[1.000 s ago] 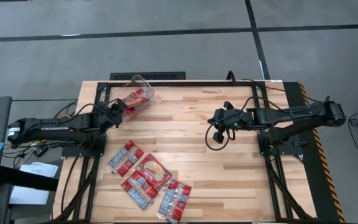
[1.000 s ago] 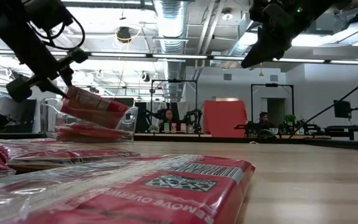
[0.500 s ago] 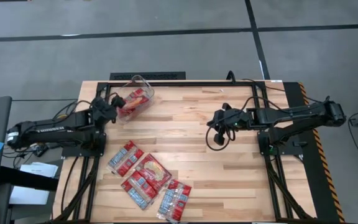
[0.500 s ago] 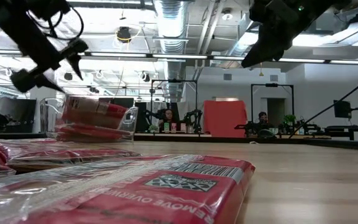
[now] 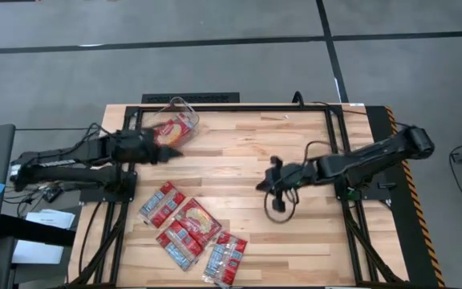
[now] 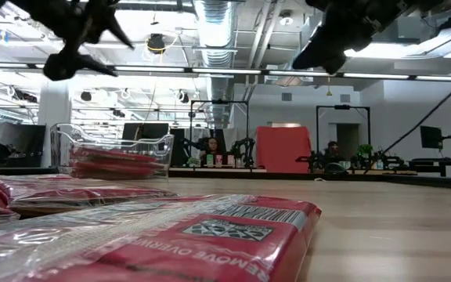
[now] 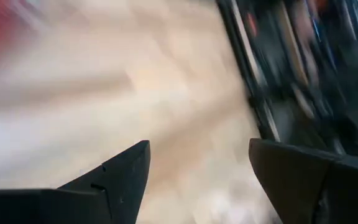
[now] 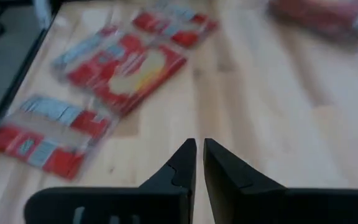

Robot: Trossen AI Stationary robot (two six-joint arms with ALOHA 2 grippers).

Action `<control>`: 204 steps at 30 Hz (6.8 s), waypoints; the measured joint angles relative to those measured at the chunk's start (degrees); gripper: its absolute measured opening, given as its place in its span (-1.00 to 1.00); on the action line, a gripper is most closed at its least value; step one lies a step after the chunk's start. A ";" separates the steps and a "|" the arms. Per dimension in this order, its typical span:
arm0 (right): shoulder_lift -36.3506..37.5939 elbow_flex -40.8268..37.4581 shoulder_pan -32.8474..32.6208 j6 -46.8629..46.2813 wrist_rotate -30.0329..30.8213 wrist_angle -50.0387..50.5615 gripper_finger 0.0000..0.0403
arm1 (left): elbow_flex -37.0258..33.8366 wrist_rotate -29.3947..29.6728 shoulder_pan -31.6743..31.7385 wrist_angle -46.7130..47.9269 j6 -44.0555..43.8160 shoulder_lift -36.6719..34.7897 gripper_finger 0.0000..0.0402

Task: Sort popcorn bags into baskets
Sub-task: Put the red popcorn bag into the transparent bin

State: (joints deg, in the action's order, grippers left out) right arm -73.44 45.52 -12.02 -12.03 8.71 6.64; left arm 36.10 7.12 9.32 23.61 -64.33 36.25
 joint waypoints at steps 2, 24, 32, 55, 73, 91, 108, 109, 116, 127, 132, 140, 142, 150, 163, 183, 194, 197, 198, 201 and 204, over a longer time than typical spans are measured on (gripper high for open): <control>-3.47 -0.11 -2.68 -0.94 0.00 -2.72 -0.73 | 0.00 -2.63 -4.72 -3.05 -0.37 3.25 0.28; -45.48 22.62 -19.54 -12.27 -4.32 -15.14 -0.91 | -0.07 7.30 -29.33 -19.16 -2.70 30.19 0.24; -44.87 26.56 -16.22 -13.48 2.69 0.93 -0.86 | -0.04 8.01 -31.06 -20.77 -4.48 31.27 0.24; -26.12 26.29 2.30 1.91 2.47 17.77 -0.90 | -0.04 16.68 -18.84 -22.03 0.42 31.28 0.24; -38.40 26.18 -7.91 -5.57 -0.01 9.66 -0.92 | -0.52 -1.89 -5.55 -28.46 13.07 42.38 0.24; -35.90 20.57 -3.70 -0.52 1.75 21.36 -0.93 | 6.39 -12.63 -3.25 -41.85 11.75 65.12 0.24; -35.07 20.52 0.23 1.41 1.49 19.63 -0.92 | 9.12 -22.46 -3.52 -41.47 8.33 66.99 -0.32; -34.21 20.52 0.21 1.41 1.66 20.21 -0.92 | 9.14 -22.76 -3.53 -41.77 7.51 66.95 -0.45; -21.13 20.52 -0.87 -0.93 3.39 31.17 -0.84 | 9.24 -24.18 -3.53 -47.03 0.70 64.15 -0.91; -0.81 20.60 -3.97 -8.04 21.21 40.54 -0.92 | 9.57 -1.85 6.52 -20.63 5.23 30.92 -0.97; 1.25 20.53 -3.10 -8.12 23.36 42.05 -0.85 | 9.53 12.42 10.85 -0.95 4.43 15.21 -0.97; -1.21 20.48 -2.06 -7.63 23.25 43.93 -0.87 | 5.90 24.61 14.62 14.57 -3.06 4.51 -0.97; -2.28 20.56 -1.99 -7.61 23.41 44.30 -0.90 | 3.23 24.31 15.45 14.32 -4.54 4.04 -0.97; -4.32 20.59 -1.87 -8.03 22.63 46.01 -0.86 | -7.54 23.59 18.49 2.08 -10.45 4.59 -0.91; -4.62 20.57 -1.87 -10.50 22.58 46.70 -0.74 | -9.05 20.85 22.56 -3.79 0.93 4.48 -0.40; -17.42 20.61 -1.80 3.25 2.43 0.83 -0.74 | 11.72 6.99 25.09 18.55 11.22 -0.50 0.11; -42.84 31.95 -2.59 2.93 -5.61 -17.11 -0.92 | 12.48 -1.37 16.02 21.74 11.88 -0.21 0.12; -48.29 36.55 -2.57 1.55 -6.14 -14.57 -0.93 | 12.46 -0.37 13.42 22.20 10.69 -0.13 0.12; -49.62 37.75 -2.55 0.64 -5.95 -12.25 -0.92 | 12.46 -0.36 12.64 22.29 10.53 -0.15 0.12; -52.26 40.28 -2.45 -1.57 -5.87 -4.89 -0.88 | 12.45 -0.31 10.30 22.18 10.02 -0.13 0.12; -52.75 40.59 -2.37 -2.34 -3.88 1.87 -0.86 | 12.44 0.31 8.07 22.17 9.86 0.11 0.12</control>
State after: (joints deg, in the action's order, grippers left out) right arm -126.19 86.11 -14.39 -14.37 4.83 8.51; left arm 48.53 7.44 17.38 45.78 -54.47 36.36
